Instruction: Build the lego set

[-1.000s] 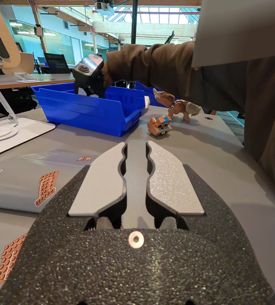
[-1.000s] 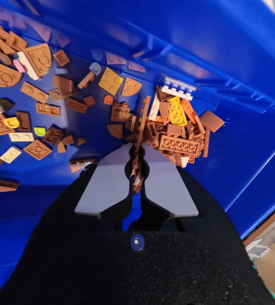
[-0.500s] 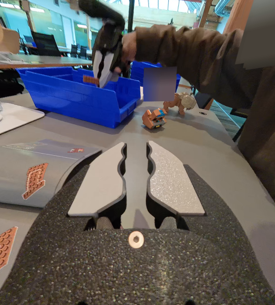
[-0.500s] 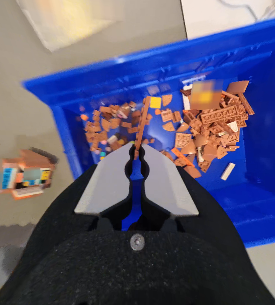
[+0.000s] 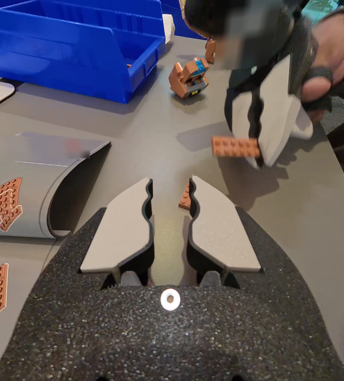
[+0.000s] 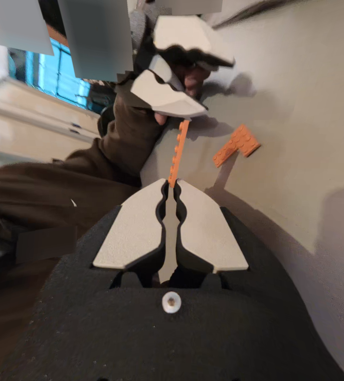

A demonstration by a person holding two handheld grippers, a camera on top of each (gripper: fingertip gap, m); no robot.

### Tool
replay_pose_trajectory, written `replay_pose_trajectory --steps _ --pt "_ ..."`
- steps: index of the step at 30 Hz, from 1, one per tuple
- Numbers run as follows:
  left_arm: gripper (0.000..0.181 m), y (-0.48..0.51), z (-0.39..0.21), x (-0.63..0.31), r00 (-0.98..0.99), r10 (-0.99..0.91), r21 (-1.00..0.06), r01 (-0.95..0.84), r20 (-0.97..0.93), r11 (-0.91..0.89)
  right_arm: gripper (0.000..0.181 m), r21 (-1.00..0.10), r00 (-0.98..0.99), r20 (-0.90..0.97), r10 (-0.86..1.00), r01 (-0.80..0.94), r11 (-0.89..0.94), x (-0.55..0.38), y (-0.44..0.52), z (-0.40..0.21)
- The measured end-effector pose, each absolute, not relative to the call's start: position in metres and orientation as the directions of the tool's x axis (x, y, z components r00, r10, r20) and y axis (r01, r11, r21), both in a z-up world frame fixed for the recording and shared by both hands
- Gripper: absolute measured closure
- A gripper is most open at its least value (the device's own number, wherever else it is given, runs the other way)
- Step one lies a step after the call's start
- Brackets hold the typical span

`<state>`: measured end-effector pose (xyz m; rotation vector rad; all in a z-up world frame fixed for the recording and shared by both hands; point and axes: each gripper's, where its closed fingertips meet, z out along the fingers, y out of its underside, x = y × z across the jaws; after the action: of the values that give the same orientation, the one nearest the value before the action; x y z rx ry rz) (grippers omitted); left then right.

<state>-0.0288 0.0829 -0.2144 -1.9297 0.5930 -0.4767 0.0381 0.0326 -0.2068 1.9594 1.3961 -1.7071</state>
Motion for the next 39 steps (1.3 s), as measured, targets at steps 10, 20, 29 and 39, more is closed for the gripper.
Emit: replay_pose_trajectory --steps 10,20,29,39 --pt "0.148 0.079 -0.217 -0.03 0.799 -0.599 -0.904 -0.209 0.063 -0.373 0.177 -0.25 0.067 -0.924 0.376 0.639 -0.728 0.02 0.034 -0.229" --pt "0.143 0.069 -0.228 -0.018 0.735 -0.677 -0.866 -0.366 -0.044 -0.34 0.177 -0.22 0.073 -0.935 0.346 0.646 -0.731 0.018 0.032 -0.236" --pt "0.139 0.06 -0.237 -0.008 0.671 -0.734 -0.83 -0.463 -0.099 -0.311 0.176 -0.174 0.088 -0.954 0.287 0.616 -0.768 0.016 0.033 -0.235" --pt "0.138 0.058 -0.241 -0.006 0.657 -0.745 -0.812 -0.495 -0.117 -0.309 0.161 -0.191 0.079 -0.951 0.299 0.611 -0.768 0.018 0.033 -0.231"
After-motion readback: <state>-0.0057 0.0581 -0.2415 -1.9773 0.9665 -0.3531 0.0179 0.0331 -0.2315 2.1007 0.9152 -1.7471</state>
